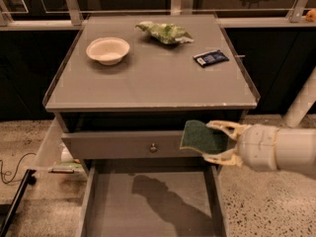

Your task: Pick sponge from middle drawer and place on counter

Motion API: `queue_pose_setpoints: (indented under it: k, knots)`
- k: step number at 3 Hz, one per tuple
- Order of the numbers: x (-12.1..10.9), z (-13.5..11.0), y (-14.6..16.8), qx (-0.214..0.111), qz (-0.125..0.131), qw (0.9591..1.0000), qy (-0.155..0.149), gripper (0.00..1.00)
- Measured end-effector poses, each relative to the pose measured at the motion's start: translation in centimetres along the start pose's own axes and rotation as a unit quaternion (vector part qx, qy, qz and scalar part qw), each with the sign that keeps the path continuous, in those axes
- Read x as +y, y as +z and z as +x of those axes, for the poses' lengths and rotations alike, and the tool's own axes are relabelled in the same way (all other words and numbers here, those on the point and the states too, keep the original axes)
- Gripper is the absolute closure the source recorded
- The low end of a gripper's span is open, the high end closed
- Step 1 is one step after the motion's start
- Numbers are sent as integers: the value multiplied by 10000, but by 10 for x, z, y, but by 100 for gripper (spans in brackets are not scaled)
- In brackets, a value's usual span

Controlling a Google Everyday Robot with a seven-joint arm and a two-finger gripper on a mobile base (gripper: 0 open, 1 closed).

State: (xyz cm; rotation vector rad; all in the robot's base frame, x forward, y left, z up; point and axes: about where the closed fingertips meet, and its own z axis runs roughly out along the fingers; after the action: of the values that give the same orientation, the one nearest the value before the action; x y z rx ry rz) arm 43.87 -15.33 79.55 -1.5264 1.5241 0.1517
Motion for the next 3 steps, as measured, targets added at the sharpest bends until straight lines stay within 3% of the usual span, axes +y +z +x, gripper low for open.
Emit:
queue_pose_setpoints:
  k: [1,2,3]
  knots:
    - [-61,-34,-52,-75,411,9985,-342,100]
    - [-88,-48,-70,-104,663,9964,-513,100]
    - [-96,-50,-61,-94,602,9966,-560,100]
